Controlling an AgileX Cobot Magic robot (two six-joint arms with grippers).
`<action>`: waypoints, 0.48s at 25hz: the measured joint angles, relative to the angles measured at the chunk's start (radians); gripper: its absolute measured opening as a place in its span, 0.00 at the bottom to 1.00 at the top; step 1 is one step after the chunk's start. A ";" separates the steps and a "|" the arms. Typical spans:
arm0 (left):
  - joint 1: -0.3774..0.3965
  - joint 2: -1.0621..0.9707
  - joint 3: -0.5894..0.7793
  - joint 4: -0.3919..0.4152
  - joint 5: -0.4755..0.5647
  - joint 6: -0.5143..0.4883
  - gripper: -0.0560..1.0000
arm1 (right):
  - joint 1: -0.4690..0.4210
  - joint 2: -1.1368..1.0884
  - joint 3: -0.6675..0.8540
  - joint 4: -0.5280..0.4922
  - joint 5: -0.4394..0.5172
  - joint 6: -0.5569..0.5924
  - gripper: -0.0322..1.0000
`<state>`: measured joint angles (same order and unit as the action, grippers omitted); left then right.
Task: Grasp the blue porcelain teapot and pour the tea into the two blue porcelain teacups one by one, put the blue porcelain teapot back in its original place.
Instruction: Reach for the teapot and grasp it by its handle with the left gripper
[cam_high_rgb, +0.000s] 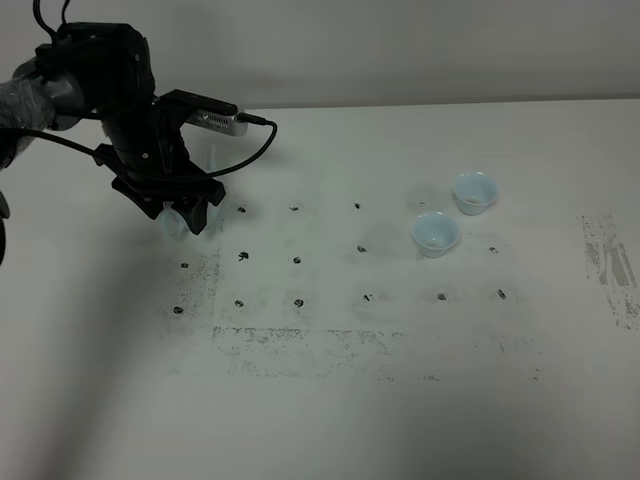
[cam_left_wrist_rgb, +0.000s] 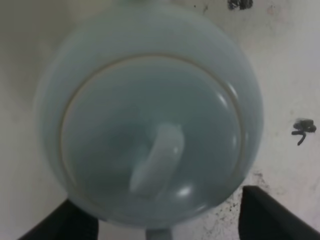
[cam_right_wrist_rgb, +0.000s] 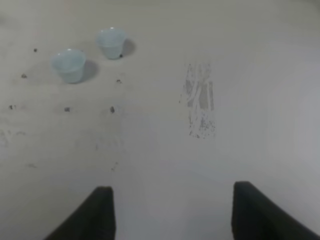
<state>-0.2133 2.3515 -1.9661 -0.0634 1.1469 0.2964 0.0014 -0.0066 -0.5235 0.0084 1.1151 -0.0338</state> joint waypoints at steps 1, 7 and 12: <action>0.000 0.000 0.000 0.001 0.000 0.000 0.10 | 0.000 0.000 0.000 0.000 0.000 0.000 0.50; 0.000 0.000 0.000 0.021 0.000 0.000 0.10 | 0.000 0.000 0.000 0.000 0.000 0.000 0.50; 0.000 0.000 0.000 0.025 0.003 0.000 0.09 | 0.000 0.000 0.000 0.000 0.000 0.000 0.50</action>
<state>-0.2133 2.3515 -1.9661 -0.0379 1.1503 0.2964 0.0014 -0.0066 -0.5235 0.0084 1.1151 -0.0338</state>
